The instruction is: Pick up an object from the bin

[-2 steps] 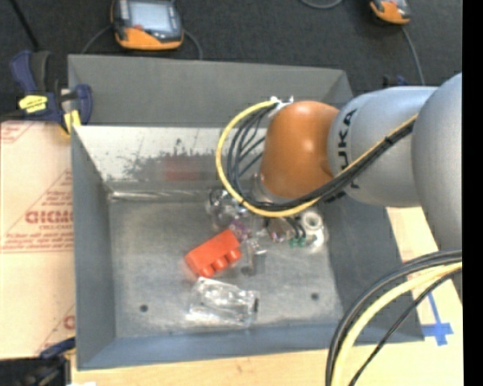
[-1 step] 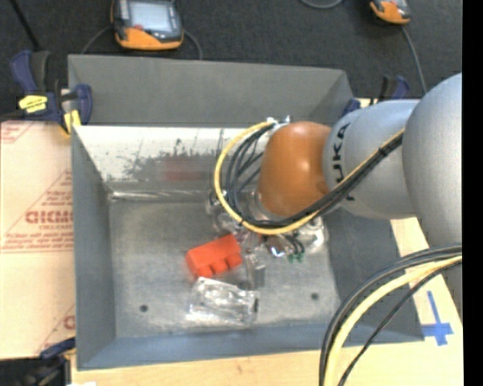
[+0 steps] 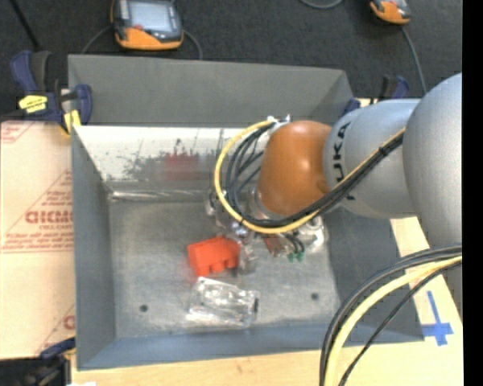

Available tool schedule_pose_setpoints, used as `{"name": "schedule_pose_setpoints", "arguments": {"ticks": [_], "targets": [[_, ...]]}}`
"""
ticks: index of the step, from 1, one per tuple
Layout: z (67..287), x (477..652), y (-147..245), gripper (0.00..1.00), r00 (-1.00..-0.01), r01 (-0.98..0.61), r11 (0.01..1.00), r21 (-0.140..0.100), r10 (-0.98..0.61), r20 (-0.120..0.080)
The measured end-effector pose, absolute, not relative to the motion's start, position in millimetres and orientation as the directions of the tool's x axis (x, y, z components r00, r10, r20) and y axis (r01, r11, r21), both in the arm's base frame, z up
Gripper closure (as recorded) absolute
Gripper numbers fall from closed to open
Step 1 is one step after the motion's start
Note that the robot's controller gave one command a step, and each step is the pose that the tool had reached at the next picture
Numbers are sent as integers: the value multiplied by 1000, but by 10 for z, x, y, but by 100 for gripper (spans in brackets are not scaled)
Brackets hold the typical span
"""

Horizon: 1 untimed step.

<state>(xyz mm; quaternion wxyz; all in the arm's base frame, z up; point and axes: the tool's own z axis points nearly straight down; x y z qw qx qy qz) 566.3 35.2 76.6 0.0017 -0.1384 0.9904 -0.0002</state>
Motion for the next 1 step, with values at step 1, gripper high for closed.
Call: {"name": "schedule_pose_setpoints", "arguments": {"ticks": [1], "targets": [[2081, 5696, 253, 100, -964, -267, 964, -4, -267, -11]]}}
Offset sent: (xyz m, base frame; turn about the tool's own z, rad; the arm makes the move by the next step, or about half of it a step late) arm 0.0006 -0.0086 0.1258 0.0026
